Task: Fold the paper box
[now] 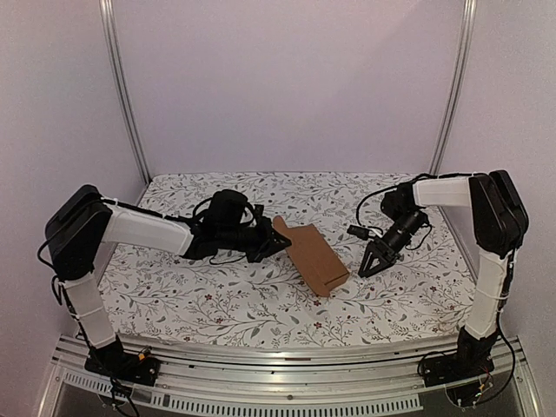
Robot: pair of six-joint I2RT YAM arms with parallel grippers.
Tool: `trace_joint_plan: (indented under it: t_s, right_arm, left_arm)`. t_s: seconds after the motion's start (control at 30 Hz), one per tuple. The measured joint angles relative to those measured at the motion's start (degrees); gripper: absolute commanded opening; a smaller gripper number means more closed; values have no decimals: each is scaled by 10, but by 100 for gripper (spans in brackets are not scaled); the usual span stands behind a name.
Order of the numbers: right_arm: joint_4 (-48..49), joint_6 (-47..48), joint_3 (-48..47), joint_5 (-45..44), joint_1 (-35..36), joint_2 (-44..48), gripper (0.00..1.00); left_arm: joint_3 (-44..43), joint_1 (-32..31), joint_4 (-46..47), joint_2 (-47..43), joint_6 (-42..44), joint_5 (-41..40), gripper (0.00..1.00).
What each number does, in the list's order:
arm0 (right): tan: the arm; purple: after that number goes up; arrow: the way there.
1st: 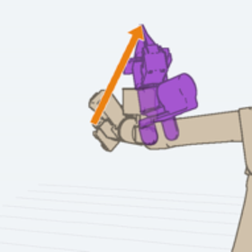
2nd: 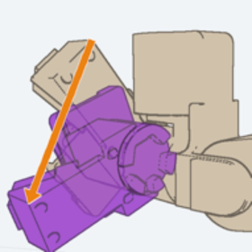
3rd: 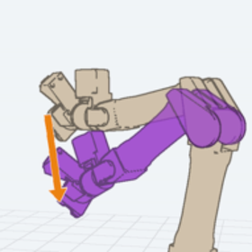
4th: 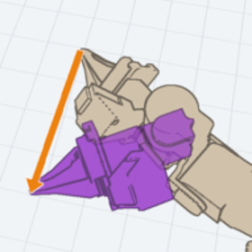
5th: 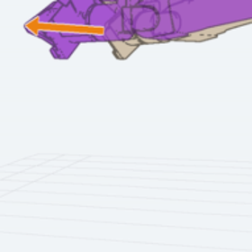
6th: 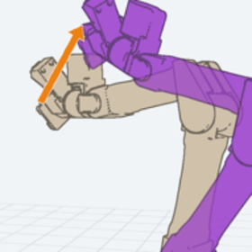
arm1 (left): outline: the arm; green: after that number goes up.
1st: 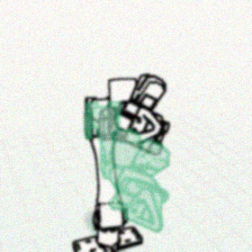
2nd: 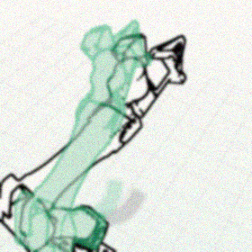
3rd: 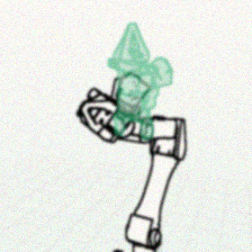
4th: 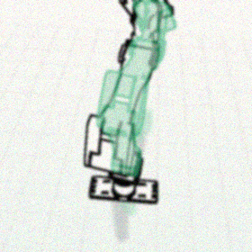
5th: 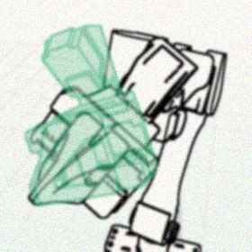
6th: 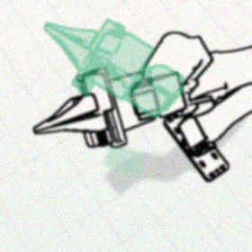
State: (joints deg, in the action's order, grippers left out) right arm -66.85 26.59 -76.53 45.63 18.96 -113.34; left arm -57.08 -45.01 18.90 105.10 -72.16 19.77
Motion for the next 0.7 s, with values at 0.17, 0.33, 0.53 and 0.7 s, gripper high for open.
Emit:
trace_joint_plan:
  t_s: [0.17, 0.33, 0.53, 0.7]
  right_arm:
    - [-10, 12, 0, 1, -42, 1, 50]
    - [-13, 20, 0, 3, -71, 11, 50]
    - [-19, 24, 0, 11, -90, 27, 50]
    - [-22, 24, 0, 16, -98, 34, 50]
  left_arm:
    - [-57, 29, -140, -39, 112, -3, 3]
    - [-125, 32, -287, -64, 235, -53, 3]
    - [-194, 16, -395, -72, 353, -148, 3]
    - [-238, -65, -447, -68, 442, -264, 2]
